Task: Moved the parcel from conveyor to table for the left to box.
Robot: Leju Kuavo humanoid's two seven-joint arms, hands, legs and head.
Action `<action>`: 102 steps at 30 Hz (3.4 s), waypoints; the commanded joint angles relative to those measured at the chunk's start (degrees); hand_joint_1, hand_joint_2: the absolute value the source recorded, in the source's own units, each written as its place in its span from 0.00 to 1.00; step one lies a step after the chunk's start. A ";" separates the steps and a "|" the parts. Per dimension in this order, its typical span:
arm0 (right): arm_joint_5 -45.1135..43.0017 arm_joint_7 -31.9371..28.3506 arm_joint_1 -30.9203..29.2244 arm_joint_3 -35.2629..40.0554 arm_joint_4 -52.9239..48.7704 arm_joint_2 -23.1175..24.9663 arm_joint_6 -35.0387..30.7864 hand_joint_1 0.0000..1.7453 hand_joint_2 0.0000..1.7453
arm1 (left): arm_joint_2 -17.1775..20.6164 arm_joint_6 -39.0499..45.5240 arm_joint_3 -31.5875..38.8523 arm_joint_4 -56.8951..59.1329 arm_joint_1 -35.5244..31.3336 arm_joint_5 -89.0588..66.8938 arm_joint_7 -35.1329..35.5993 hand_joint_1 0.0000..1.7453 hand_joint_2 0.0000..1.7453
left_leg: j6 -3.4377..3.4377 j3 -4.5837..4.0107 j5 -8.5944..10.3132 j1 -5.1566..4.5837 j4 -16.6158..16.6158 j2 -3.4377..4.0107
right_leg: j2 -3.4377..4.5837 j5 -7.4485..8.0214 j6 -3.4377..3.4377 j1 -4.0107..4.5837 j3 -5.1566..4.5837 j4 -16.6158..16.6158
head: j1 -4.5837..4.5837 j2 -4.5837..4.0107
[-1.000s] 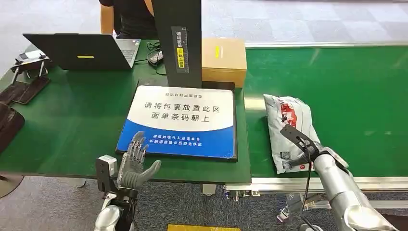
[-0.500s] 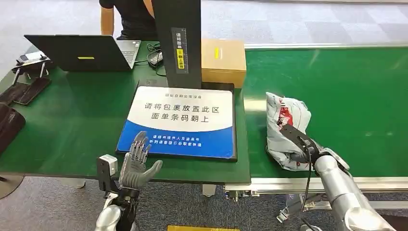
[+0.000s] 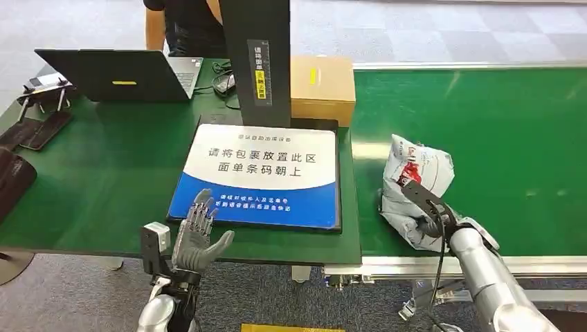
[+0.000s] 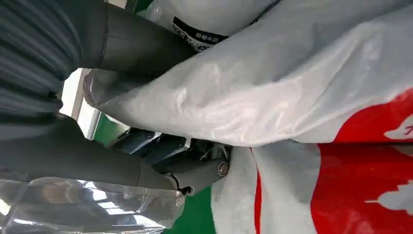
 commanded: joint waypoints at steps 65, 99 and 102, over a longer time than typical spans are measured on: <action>18.12 -3.13 19.08 -6.94 -45.26 0.52 -28.71 1.00 1.00 | -0.35 -1.33 -0.11 2.43 0.05 -0.09 -1.01 0.00 1.00 | -0.06 -0.23 -0.10 -0.05 -0.06 -0.08 | 0.02 -0.10 -0.02 -0.03 -0.23 -0.03 | 0.00 0.00; 32.75 -11.54 8.04 24.68 -41.29 -0.76 -28.47 1.00 1.00 | -0.42 -2.10 0.87 3.75 -2.08 0.05 -1.01 0.00 1.00 | -0.08 -0.07 -0.20 -0.04 -0.08 0.15 | 0.32 -0.13 -0.06 -0.03 -0.16 -0.02 | 0.00 0.00; 32.71 -11.34 8.11 24.80 -41.33 -1.05 -28.51 1.00 1.00 | -0.45 -2.14 0.88 3.80 -2.10 0.00 -1.01 0.00 1.00 | -0.06 -0.21 -0.14 -0.04 -0.06 -0.03 | 0.09 -0.12 -0.03 -0.03 -0.23 -0.02 | 0.00 0.00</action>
